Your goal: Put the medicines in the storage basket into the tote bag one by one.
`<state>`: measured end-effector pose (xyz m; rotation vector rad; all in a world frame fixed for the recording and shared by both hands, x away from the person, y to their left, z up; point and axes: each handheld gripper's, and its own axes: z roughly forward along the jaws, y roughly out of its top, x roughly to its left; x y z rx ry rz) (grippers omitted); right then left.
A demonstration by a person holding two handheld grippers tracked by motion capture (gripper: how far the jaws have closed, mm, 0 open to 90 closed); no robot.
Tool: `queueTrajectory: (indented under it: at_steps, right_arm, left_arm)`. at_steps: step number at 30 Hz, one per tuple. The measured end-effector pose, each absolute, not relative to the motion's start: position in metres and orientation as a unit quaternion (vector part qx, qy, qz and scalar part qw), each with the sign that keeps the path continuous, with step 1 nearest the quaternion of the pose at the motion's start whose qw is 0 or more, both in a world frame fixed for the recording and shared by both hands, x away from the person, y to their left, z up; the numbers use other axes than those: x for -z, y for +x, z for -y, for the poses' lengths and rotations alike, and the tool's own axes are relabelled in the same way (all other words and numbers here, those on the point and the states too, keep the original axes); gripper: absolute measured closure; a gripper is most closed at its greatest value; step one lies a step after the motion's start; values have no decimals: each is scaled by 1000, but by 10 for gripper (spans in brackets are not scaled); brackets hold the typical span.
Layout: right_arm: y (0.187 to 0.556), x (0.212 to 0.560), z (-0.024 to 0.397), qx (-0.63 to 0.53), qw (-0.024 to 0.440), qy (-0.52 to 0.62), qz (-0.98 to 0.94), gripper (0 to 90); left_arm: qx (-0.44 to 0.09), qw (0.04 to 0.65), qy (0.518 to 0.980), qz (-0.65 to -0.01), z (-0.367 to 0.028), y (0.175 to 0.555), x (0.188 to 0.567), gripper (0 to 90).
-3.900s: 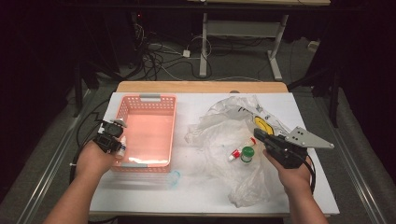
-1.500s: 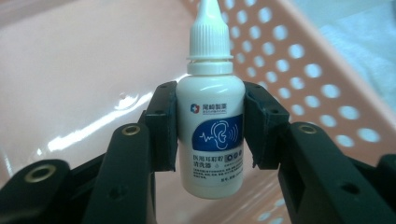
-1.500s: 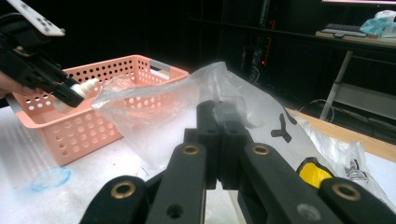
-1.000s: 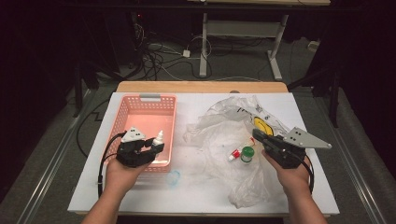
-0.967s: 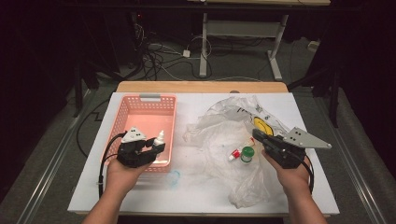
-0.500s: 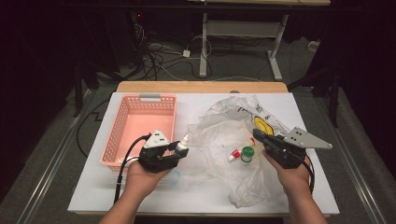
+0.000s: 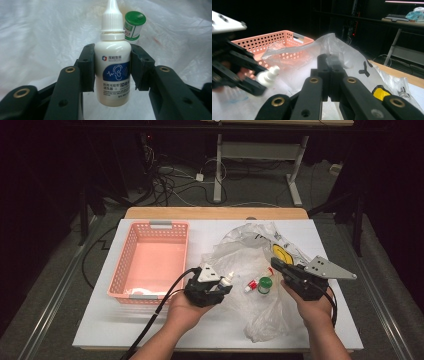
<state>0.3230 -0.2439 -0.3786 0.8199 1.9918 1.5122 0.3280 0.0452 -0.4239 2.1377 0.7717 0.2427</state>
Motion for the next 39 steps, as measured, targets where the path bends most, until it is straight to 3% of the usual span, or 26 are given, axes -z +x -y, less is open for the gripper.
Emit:
queueTrajectory:
  at_steps: [22, 39]
  right_arm:
    - [323, 378, 243, -562, 246, 303, -729, 900]
    - [323, 377, 245, -563, 248, 302, -728, 900]
  left_arm:
    - [-129, 396, 849, -324, 30, 392, 462, 577]
    - [-103, 388, 853, -333, 50, 415, 467, 574]
